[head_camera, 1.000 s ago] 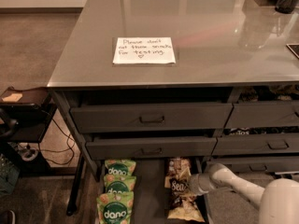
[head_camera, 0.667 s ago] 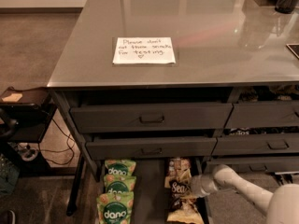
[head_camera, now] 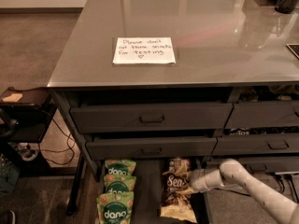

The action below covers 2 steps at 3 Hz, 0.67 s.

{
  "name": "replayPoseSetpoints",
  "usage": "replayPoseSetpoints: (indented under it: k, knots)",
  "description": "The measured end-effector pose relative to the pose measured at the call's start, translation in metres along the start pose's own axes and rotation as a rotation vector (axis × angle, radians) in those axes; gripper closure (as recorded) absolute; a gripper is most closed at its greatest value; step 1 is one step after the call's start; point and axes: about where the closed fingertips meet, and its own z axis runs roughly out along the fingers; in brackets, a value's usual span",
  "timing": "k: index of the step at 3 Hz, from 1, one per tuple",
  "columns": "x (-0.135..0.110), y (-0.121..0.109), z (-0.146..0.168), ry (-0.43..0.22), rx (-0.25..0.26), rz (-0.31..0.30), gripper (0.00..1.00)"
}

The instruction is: Pick brown chip bag from bottom drawer and place on counter

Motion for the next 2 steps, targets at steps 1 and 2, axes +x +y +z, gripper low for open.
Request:
replayPoseSetpoints:
  k: [1,2]
  knots:
    - [-0.067,-0.005,-0.013,-0.068,0.007,-0.043,1.00]
    - [-0.134,0.000,-0.018,-0.132,-0.008,-0.104,1.00]
